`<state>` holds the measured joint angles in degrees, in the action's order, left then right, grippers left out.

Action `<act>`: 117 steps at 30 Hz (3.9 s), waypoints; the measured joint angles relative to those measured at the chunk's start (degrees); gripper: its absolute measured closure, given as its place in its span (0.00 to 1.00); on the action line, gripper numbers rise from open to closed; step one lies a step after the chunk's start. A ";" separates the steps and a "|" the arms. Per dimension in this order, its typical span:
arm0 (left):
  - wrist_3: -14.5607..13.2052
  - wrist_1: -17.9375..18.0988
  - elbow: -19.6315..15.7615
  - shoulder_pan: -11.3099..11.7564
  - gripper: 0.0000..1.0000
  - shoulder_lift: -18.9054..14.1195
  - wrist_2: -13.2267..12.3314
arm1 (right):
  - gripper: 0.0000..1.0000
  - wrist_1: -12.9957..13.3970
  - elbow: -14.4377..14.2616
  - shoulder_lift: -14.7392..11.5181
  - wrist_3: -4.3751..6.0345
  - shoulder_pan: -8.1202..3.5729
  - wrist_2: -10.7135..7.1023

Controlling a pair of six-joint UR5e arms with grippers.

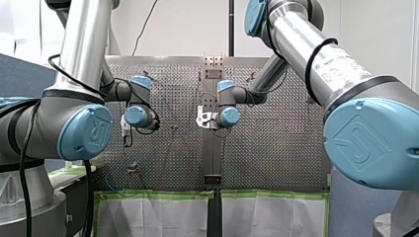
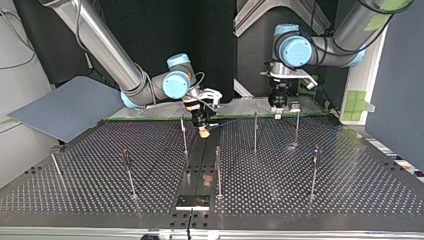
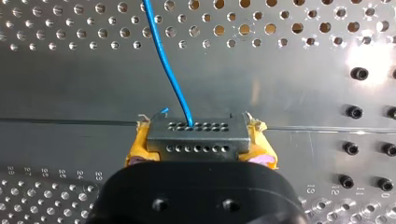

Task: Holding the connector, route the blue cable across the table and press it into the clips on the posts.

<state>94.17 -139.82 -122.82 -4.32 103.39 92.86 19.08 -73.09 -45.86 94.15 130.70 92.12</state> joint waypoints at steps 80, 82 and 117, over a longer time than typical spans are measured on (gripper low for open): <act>10.42 -0.43 17.53 -12.94 0.00 14.76 6.46 | 1.00 -0.51 0.00 -1.83 0.09 0.15 -0.19; 10.37 -0.65 17.54 -12.85 0.00 14.76 6.93 | 1.00 -0.56 0.00 -1.83 0.12 0.14 -0.38; 10.98 -7.15 19.14 -13.84 1.00 13.34 10.22 | 1.00 -2.00 -0.01 -5.95 0.33 0.48 -1.14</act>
<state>105.15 -146.97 -103.68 -18.16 116.73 103.08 17.08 -73.10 -51.80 94.48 131.18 90.98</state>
